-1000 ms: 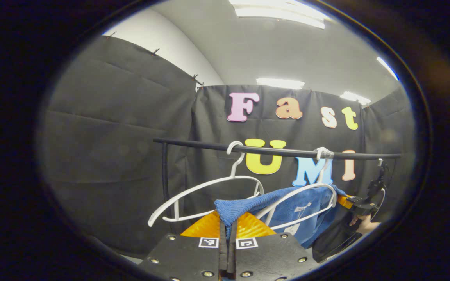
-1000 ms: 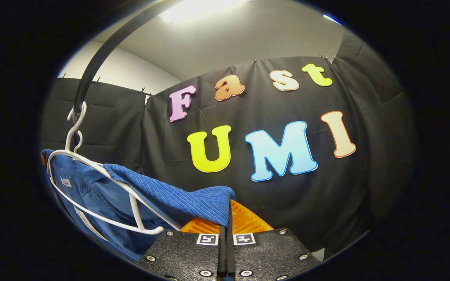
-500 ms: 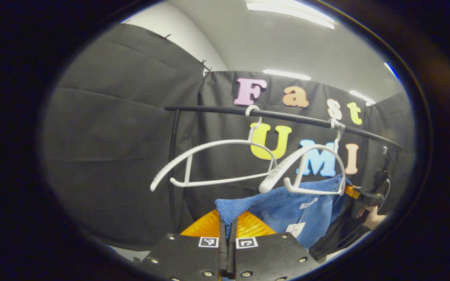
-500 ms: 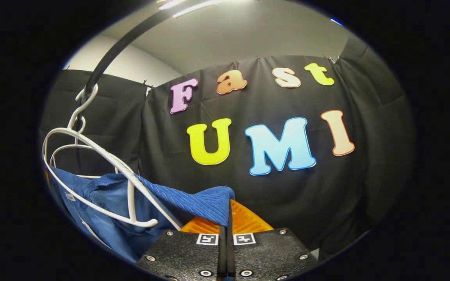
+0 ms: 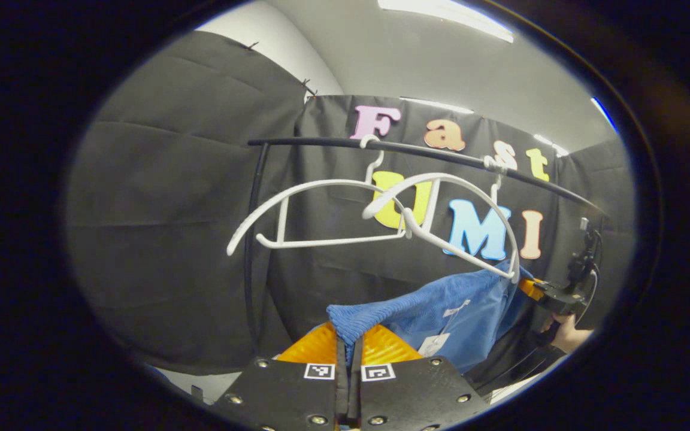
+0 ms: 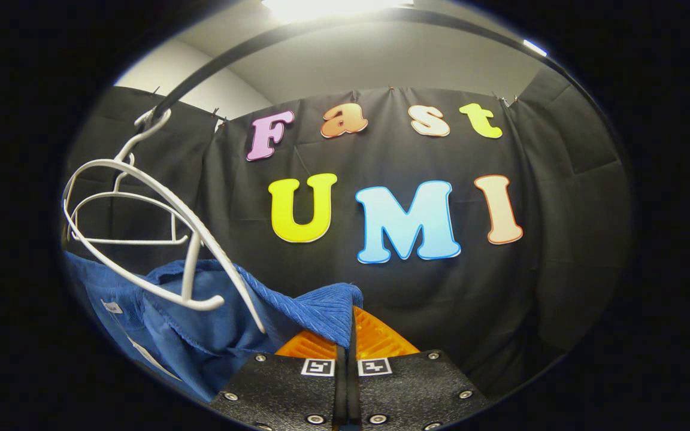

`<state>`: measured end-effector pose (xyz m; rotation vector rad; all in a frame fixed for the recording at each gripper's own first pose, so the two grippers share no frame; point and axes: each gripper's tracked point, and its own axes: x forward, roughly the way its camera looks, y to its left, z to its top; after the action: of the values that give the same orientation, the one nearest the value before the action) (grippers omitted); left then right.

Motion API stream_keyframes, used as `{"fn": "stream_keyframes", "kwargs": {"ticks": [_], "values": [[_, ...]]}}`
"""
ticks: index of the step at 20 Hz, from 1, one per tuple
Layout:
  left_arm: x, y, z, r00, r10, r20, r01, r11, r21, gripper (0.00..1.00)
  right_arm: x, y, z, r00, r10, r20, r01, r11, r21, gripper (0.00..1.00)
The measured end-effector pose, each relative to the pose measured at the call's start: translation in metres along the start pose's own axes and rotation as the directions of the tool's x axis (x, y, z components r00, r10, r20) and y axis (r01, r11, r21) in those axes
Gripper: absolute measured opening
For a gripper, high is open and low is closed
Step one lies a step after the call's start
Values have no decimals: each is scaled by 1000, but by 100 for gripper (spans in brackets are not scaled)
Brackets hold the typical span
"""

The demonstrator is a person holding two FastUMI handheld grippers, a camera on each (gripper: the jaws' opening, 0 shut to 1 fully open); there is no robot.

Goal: Grasp the clothes on the hanger with both hands and then place them into the laundry hamper below.

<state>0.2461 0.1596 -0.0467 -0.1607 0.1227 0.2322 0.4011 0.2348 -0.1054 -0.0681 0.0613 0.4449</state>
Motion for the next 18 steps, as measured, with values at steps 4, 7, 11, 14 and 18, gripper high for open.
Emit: {"fn": "stream_keyframes", "kwargs": {"ticks": [4,7,11,14,18], "values": [[1,-11,-23,999,10,-45,-12,998,-55,5,-10,-18,-42,994,3,-107,1,999,44,0],[-14,-7,-36,997,38,-64,-44,996,-84,5,-27,-26,-63,988,18,-153,-18,1000,1,0],[-40,-12,-48,994,74,-76,-84,987,-138,5,-54,-33,-82,975,45,-216,-36,998,47,0],[-65,-10,-47,991,93,-92,-106,983,-149,1,-83,-31,-91,960,67,-271,-51,997,65,0],[-101,-5,-10,995,91,-39,-94,992,-86,1,-118,-18,-96,935,93,-343,-51,991,127,0]]}}
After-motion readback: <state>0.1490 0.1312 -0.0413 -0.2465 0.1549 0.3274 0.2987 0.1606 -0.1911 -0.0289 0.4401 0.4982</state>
